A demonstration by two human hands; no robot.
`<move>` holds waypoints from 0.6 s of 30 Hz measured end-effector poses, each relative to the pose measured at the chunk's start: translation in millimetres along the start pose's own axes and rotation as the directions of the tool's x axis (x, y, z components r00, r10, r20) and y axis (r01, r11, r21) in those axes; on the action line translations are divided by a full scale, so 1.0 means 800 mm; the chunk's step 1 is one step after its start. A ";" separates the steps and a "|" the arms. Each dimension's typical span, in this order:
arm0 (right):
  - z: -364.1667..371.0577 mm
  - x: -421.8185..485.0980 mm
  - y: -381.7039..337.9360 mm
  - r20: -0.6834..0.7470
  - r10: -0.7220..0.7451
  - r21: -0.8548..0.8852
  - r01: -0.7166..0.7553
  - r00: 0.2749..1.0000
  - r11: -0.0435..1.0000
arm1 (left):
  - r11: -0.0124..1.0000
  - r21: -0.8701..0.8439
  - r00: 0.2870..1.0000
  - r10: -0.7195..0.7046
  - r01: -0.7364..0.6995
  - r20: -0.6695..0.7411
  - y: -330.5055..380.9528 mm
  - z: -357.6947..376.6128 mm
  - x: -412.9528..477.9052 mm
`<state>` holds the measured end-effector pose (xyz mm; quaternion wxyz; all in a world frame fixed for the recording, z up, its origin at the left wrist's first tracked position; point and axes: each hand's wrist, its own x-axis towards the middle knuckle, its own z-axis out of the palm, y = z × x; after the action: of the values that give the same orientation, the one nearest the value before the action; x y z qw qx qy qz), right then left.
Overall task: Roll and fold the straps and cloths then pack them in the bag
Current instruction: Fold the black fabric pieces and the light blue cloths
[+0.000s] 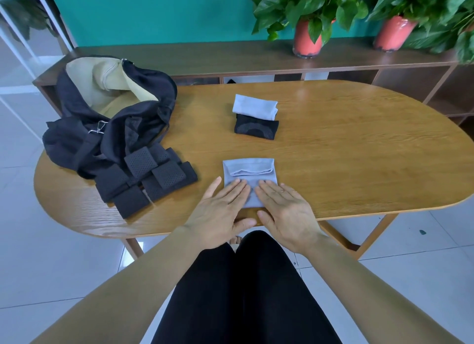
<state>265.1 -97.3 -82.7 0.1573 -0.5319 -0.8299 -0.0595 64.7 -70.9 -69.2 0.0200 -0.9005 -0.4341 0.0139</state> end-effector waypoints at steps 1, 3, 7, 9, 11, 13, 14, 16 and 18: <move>-0.002 -0.002 0.001 0.011 -0.016 0.001 0.016 1.000 1.000 | 1.000 -0.011 1.000 0.019 -0.019 -0.007 -0.001 -0.001 -0.002; -0.006 -0.009 0.004 0.017 -0.054 0.017 0.054 0.998 0.998 | 0.995 -0.021 0.991 0.091 -0.093 -0.097 -0.005 -0.002 -0.008; -0.015 -0.015 0.001 -0.090 -0.112 0.047 0.116 0.990 0.992 | 0.982 -0.007 0.941 0.179 -0.189 -0.286 -0.009 -0.002 -0.019; -0.020 -0.012 -0.003 -0.133 -0.138 0.057 0.147 0.981 0.988 | 0.977 -0.073 0.930 0.165 -0.199 -0.328 -0.007 -0.008 -0.020; -0.028 -0.006 -0.006 -0.131 -0.144 0.047 0.151 0.981 0.987 | 0.978 -0.108 0.930 0.133 -0.180 -0.342 -0.005 -0.019 -0.021; -0.032 0.002 -0.007 -0.112 -0.117 0.049 0.123 0.987 0.991 | 0.983 -0.125 0.941 0.086 -0.133 -0.326 -0.003 -0.028 -0.022; -0.032 0.005 -0.007 -0.104 -0.090 0.065 0.097 0.991 0.993 | 0.983 -0.144 0.945 0.062 -0.113 -0.320 -0.003 -0.031 -0.020; -0.031 0.011 -0.007 -0.067 -0.032 0.125 0.040 0.997 0.991 | 0.971 -0.224 0.959 0.014 -0.080 -0.281 -0.004 -0.034 -0.018; -0.031 0.016 -0.007 -0.009 0.058 0.215 -0.054 0.998 0.975 | 0.947 -0.321 0.977 -0.050 -0.019 -0.207 -0.006 -0.032 -0.016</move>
<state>260.0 -94.7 -55.0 0.2218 -0.5347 -0.8149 0.0306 54.0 -78.3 -43.5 -0.0805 -0.8846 -0.4330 -0.1533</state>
